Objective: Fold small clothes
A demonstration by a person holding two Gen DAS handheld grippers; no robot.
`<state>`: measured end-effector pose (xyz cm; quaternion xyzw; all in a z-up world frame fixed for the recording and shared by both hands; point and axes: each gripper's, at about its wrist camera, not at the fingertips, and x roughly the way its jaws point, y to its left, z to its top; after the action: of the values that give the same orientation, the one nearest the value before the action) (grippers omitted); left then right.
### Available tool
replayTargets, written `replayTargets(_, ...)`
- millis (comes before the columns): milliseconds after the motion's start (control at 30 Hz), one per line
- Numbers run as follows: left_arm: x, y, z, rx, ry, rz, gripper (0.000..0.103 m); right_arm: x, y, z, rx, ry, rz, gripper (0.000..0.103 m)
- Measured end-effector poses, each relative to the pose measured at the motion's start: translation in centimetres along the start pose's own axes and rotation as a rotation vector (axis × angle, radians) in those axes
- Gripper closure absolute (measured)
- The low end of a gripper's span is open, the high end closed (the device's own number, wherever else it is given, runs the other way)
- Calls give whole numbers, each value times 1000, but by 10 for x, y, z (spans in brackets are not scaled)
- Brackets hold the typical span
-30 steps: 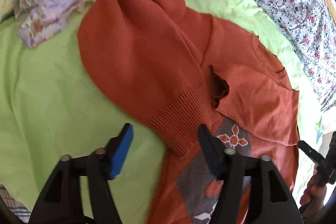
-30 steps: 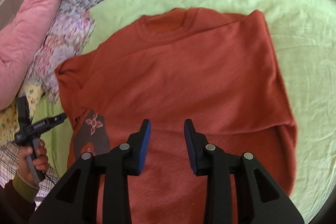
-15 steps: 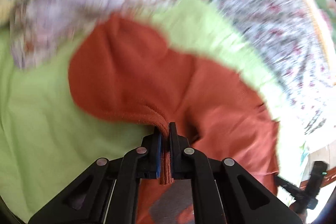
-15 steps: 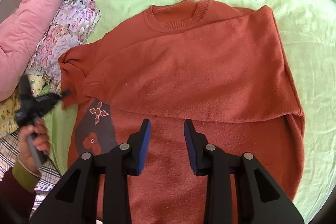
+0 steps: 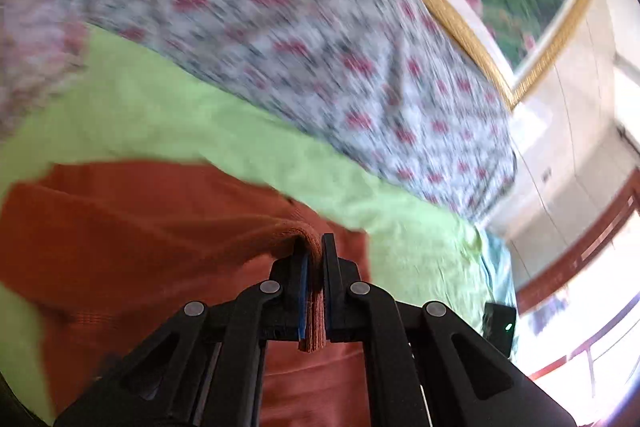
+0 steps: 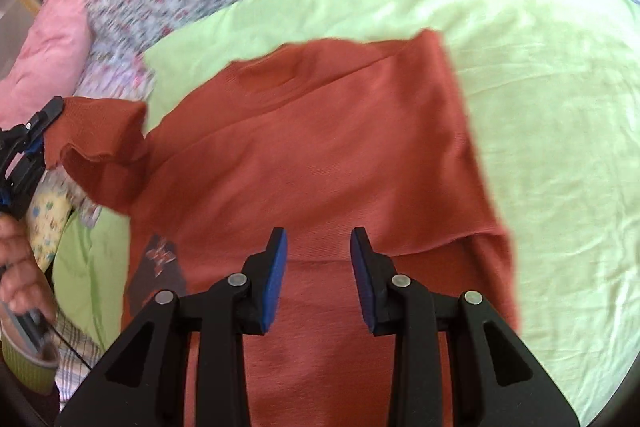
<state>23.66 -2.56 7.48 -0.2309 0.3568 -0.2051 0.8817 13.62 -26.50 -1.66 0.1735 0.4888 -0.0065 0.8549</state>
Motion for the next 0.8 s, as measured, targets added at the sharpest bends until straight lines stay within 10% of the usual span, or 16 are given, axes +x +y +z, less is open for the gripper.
replayTargets(400, 140, -16, -81, 59, 322, 6, 86, -14, -65, 6, 121, -20, -55, 69)
replayTargets(533, 123, 1, -93, 45, 359, 18, 58, -6, -57, 7, 114, -3, -25, 69)
replayTargets(800, 30, 67, -95, 30, 311, 194, 55, 28, -28, 14, 123, 74, 105, 69)
